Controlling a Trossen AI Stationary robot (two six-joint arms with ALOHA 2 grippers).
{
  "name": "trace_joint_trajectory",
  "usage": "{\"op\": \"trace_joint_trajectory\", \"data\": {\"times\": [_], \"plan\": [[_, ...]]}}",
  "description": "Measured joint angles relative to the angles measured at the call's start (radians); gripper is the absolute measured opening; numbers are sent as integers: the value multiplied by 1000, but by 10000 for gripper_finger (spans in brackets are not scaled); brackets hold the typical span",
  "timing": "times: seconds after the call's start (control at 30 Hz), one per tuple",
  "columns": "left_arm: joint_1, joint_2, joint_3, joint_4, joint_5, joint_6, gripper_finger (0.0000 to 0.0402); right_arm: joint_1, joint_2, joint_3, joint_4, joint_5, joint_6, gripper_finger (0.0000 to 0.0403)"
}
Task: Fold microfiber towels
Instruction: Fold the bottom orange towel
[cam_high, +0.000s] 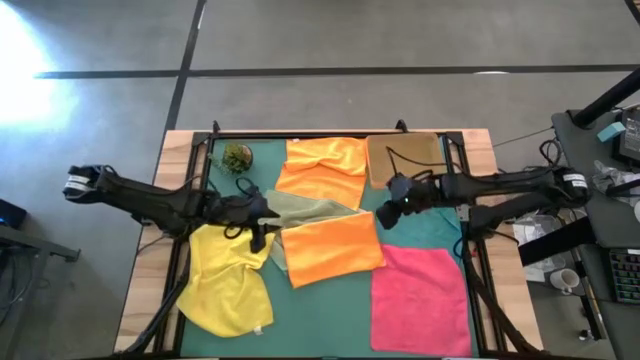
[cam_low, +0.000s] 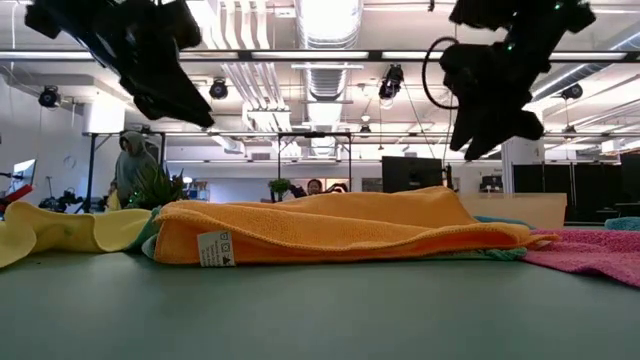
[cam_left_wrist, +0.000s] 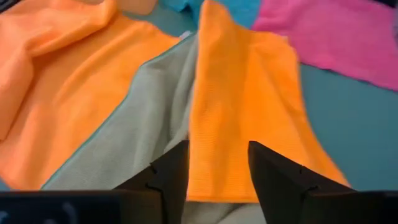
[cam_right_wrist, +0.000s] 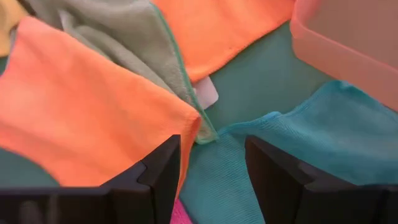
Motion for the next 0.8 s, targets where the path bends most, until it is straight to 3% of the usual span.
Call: {"op": "trace_joint_trajectory", "data": {"times": [0.2,0.47,0.8], "plan": [[79,82,25,46,14,-2,193,-133,0,-47,106,-189,-142,170],[183,217,130,73,25,-1,199,-223,17,-89,158,-362,-283,170],[221,329,225,74,26,0,199,-226,74,-129,288,-410,-234,170]]}}
